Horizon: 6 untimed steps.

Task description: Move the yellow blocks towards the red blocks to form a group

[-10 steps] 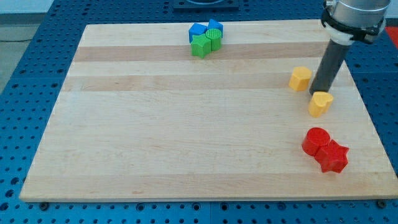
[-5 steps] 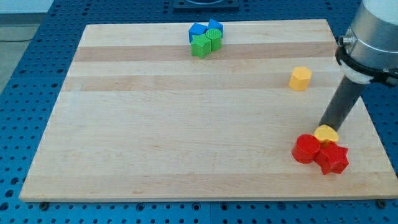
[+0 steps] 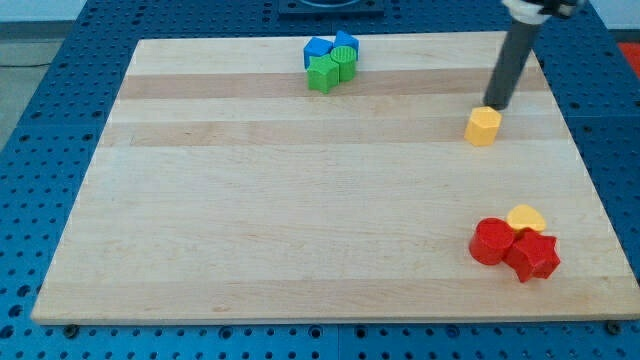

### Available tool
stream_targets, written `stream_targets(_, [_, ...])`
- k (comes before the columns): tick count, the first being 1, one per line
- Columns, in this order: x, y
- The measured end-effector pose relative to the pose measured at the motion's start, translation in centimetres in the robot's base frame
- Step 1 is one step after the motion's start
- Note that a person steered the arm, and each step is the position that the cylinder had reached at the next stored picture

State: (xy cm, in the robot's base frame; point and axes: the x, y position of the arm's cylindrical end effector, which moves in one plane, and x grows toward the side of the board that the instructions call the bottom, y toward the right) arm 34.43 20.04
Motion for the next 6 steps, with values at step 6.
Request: stream_targets(6, [9.2,-3.3])
